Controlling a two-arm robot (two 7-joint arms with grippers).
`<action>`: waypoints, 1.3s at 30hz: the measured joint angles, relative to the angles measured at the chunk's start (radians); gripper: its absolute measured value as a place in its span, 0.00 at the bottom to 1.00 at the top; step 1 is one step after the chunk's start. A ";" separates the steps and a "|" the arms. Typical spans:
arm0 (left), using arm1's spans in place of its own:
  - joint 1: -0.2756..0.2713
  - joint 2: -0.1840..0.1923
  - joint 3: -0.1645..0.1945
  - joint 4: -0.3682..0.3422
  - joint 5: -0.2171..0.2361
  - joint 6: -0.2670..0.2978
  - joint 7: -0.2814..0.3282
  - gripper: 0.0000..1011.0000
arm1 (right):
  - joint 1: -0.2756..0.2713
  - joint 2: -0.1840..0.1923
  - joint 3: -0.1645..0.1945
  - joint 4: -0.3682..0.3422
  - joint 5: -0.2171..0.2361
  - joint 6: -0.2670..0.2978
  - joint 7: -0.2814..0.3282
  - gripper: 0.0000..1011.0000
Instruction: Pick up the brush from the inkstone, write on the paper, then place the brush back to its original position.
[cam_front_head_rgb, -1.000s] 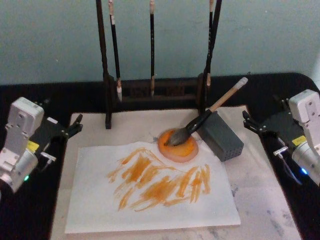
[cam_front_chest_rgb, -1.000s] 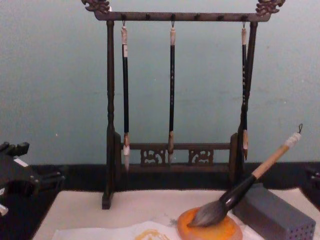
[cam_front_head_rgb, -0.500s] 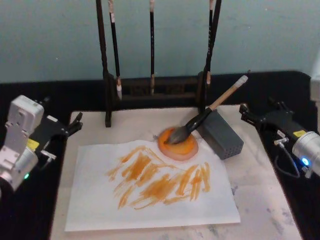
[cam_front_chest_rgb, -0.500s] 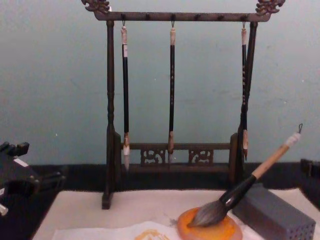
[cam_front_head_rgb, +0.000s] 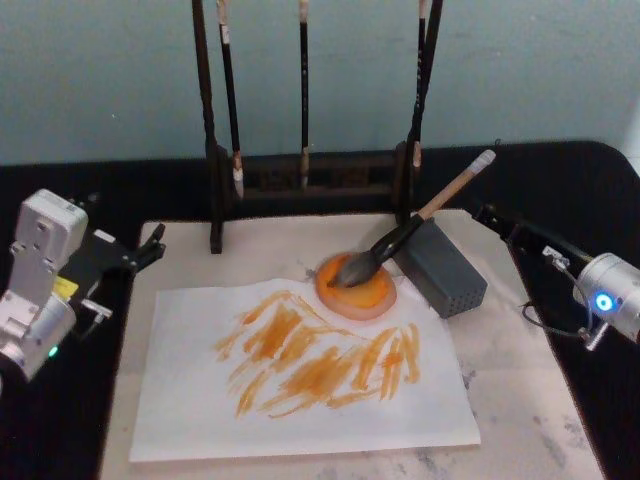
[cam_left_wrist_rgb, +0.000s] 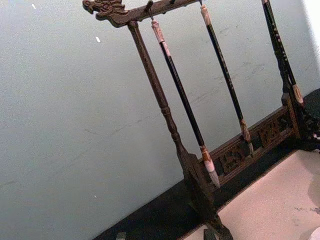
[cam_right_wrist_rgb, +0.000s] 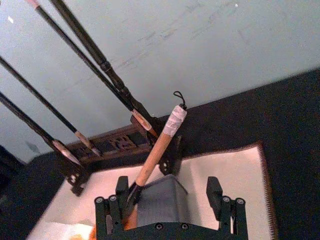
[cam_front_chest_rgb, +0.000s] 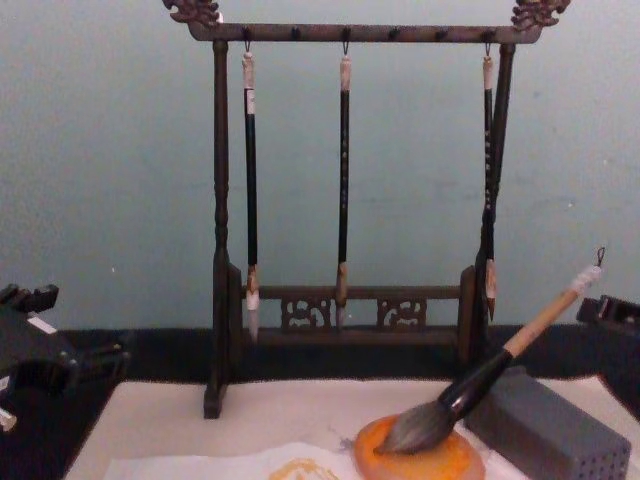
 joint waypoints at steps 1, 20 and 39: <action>0.000 0.000 0.000 0.000 0.000 0.000 0.000 0.99 | 0.003 -0.005 0.002 0.004 0.011 0.006 -0.003 0.99; 0.000 0.000 0.000 0.000 0.000 0.000 0.000 0.99 | 0.154 -0.102 -0.004 0.204 0.156 0.024 0.001 0.99; 0.000 0.000 0.000 0.000 0.000 0.000 0.000 0.99 | 0.234 -0.112 -0.067 0.319 0.184 0.002 0.026 0.99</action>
